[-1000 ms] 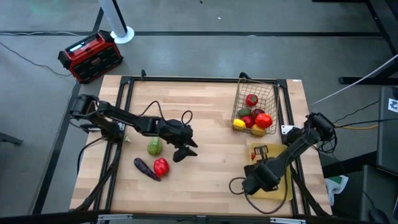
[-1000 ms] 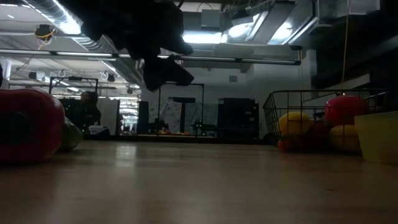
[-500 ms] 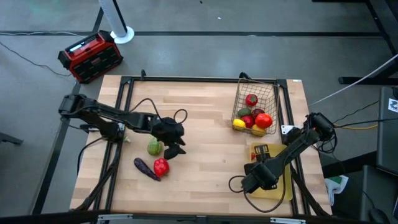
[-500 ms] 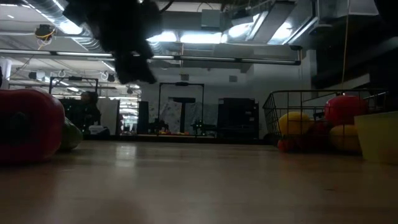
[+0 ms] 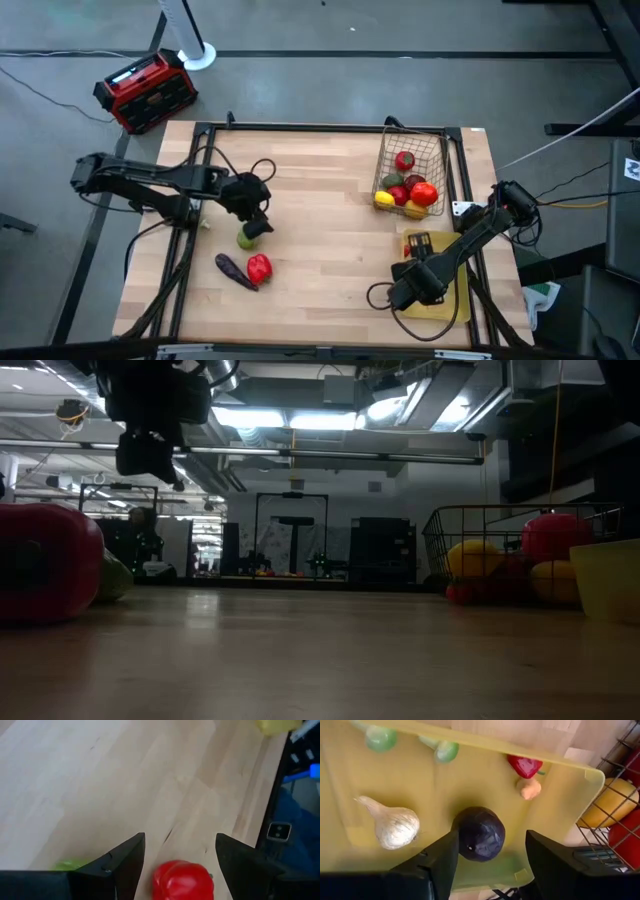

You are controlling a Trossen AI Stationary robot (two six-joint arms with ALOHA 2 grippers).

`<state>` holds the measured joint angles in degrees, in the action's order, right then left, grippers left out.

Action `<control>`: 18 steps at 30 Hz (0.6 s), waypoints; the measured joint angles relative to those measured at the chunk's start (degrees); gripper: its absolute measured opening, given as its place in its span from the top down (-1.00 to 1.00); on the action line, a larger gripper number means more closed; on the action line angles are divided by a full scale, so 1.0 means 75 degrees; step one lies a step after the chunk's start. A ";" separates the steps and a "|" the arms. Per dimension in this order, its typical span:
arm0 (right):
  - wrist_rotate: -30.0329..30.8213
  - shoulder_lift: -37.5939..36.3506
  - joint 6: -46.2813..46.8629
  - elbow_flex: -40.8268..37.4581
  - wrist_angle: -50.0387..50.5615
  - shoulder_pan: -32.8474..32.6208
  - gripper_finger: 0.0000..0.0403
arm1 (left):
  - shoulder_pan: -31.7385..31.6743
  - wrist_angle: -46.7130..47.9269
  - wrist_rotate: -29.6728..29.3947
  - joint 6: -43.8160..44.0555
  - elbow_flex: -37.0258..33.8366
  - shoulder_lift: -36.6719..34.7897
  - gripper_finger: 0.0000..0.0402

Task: Sort produce into baskets
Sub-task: Put the chayote into the yellow bin

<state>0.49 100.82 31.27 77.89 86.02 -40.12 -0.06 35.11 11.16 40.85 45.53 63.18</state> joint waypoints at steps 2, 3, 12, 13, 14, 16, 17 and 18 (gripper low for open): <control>0.0001 0.0000 -0.0002 0.0000 -0.0082 0.0000 -0.14 | -0.0039 0.0091 -0.0009 0.0205 0.0001 -0.0060 -0.18; 0.0000 0.0000 -0.0003 0.0000 -0.0110 0.0000 -0.14 | -0.0061 0.0052 -0.0003 0.0276 0.0001 -0.0065 -0.18; 0.0015 0.0000 -0.0003 0.0000 -0.0140 0.0000 -0.14 | -0.0054 0.0148 0.0254 0.0136 0.0001 -0.0053 -0.18; 0.0017 0.0000 -0.0003 0.0000 -0.0140 0.0000 -0.14 | -0.0054 0.0221 0.0254 0.0130 0.0001 -0.0053 -0.18; 0.0016 0.0000 -0.0003 0.0000 -0.0140 0.0000 -0.14 | -0.0054 0.0311 0.0255 0.0116 0.0001 -0.0053 -0.18; 0.0015 0.0000 -0.0003 0.0000 -0.0140 0.0000 -0.14 | -0.0054 0.0463 0.0256 0.0109 0.0001 -0.0053 -0.18; 0.0017 0.0000 -0.0003 0.0000 -0.0140 0.0000 -0.14 | -0.0057 0.0563 0.0265 0.0109 0.0001 -0.0053 -0.19; 0.0017 0.0000 -0.0003 0.0000 -0.0140 0.0000 -0.14 | -0.0057 0.0676 0.0279 0.0109 0.0001 -0.0053 -0.20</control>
<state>0.62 100.82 31.24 77.89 84.97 -40.12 -0.49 40.18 13.25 41.67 45.54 62.78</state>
